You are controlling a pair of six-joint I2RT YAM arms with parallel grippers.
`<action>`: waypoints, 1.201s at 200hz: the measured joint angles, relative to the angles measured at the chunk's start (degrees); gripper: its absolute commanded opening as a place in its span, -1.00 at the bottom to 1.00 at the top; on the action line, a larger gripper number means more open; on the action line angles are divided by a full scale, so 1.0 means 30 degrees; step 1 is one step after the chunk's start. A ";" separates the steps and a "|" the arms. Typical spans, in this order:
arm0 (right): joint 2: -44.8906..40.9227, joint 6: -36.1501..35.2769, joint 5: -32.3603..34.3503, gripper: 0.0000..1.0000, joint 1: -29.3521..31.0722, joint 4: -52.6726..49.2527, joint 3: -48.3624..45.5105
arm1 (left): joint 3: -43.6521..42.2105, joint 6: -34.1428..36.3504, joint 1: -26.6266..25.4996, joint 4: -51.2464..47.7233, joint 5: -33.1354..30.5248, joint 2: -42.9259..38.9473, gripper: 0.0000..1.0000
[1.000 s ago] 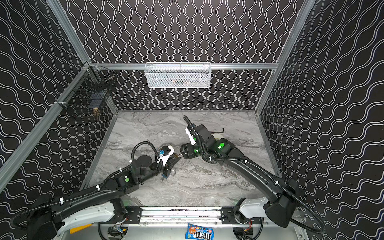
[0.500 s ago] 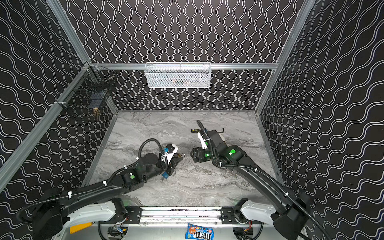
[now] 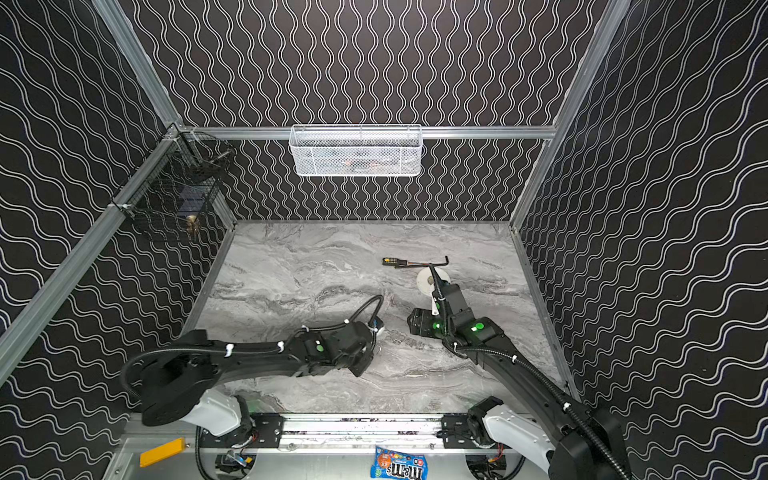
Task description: Unlock with the key
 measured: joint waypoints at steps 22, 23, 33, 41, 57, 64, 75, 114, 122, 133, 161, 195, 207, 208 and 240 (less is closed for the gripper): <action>-0.0634 0.0459 -0.0095 0.60 -0.0146 0.0670 -0.1115 | 0.0364 -0.0066 -0.0350 -0.0568 -0.0058 0.1035 -0.75; -0.0656 0.0474 -0.0102 0.60 -0.0153 0.0692 -0.1144 | 0.0386 -0.0066 -0.0372 -0.0590 -0.0066 0.1078 -0.75; -0.0940 0.0765 -0.0175 0.60 -0.0182 0.1005 -0.1552 | 0.0474 -0.0066 -0.0510 -0.0597 -0.0073 0.1341 -0.71; -0.1093 0.0823 -0.0219 0.60 -0.0204 0.1209 -0.1800 | 0.0539 -0.0058 -0.0554 -0.0554 -0.0146 0.1508 -0.69; -0.1209 0.0940 -0.0364 0.60 -0.0248 0.1530 -0.2069 | 0.0772 -0.0058 -0.0619 -0.0342 -0.0211 0.1843 -0.65; -0.1239 0.0954 -0.0437 0.60 -0.0284 0.1596 -0.2120 | 0.0947 -0.0051 -0.0619 -0.0291 -0.0270 0.2025 -0.64; -0.1290 0.1005 -0.0466 0.60 -0.0299 0.1698 -0.2149 | 0.1202 0.0015 -0.0634 -0.0248 -0.0342 0.2280 -0.61; -0.1581 0.1188 -0.0656 0.60 -0.0408 0.2040 -0.2484 | 0.1625 0.0372 -0.0743 0.0007 -0.0940 0.2820 -0.42; -0.1654 0.1231 -0.0663 0.60 -0.0415 0.2106 -0.2514 | 0.1668 0.0423 -0.0750 0.0007 -0.1071 0.2892 -0.41; -0.1749 0.1231 -0.0736 0.60 -0.0430 0.2186 -0.2550 | 0.1668 0.0488 -0.0758 0.0015 -0.1173 0.2922 -0.37; -0.1982 0.1231 -0.0809 0.60 -0.0539 0.2208 -0.2630 | 0.1741 0.0612 -0.0780 -0.0022 -0.1494 0.2980 -0.28; -0.2098 0.1231 -0.0940 0.60 -0.0685 0.2288 -0.2725 | 0.1938 0.0940 -0.0780 0.0044 -0.1945 0.3191 -0.19; -0.2113 0.1231 -0.0976 0.60 -0.0729 0.2331 -0.2747 | 0.1953 0.0984 -0.0780 0.0044 -0.2004 0.3198 -0.18; -0.2113 0.1231 -0.0984 0.60 -0.0736 0.2339 -0.2754 | 0.1953 0.0991 -0.0780 0.0044 -0.2004 0.3198 -0.18; -0.2273 0.1231 -0.1086 0.60 -0.0809 0.2346 -0.2790 | 0.1902 0.1064 -0.0765 0.0022 -0.1938 0.3024 -0.10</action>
